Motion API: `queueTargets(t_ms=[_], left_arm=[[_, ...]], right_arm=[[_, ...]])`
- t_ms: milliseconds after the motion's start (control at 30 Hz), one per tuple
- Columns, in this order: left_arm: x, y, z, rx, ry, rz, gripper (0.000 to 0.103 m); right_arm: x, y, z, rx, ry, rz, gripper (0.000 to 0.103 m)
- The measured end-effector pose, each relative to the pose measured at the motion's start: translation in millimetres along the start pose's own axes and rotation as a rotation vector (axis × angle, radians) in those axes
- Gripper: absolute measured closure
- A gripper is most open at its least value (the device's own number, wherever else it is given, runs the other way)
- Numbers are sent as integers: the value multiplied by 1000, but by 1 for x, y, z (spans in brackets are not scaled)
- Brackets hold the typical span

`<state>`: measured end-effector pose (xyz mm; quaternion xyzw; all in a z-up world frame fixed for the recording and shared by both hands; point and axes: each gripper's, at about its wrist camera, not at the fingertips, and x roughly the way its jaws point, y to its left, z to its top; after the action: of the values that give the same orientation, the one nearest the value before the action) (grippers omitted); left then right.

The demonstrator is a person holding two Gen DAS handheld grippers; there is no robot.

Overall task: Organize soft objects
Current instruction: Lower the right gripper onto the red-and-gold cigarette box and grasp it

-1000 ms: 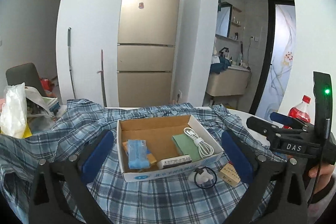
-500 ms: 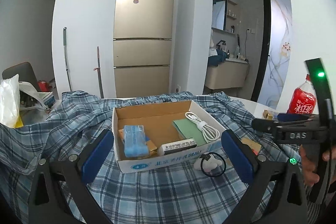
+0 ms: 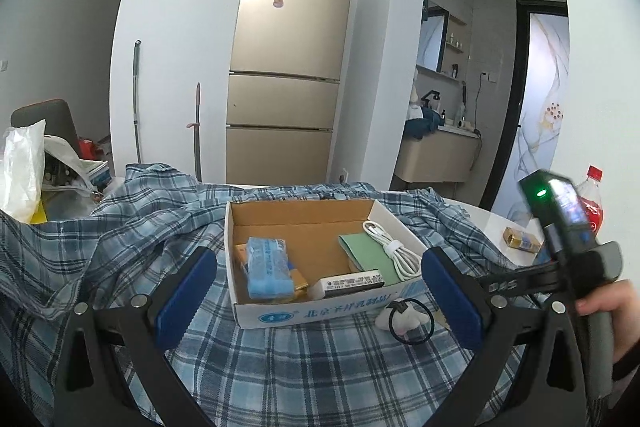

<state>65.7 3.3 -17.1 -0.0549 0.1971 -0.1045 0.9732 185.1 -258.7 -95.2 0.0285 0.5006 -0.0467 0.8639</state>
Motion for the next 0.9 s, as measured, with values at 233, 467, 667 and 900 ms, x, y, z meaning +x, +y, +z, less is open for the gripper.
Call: queueTargets(t_ms=[233, 467, 667, 900], left_arm=[[1, 3, 0, -6, 11, 5, 0], [-1, 2, 1, 4, 9, 5, 0], [1, 2, 1, -3, 13, 8, 0], [1, 2, 1, -2, 15, 10, 0]], right_arm=[[8, 31, -1, -93, -45, -136, 0], [24, 35, -5, -121, 34, -177, 0], [20, 32, -19, -140, 55, -160, 0], [8, 8, -31, -77, 92, -106, 2]])
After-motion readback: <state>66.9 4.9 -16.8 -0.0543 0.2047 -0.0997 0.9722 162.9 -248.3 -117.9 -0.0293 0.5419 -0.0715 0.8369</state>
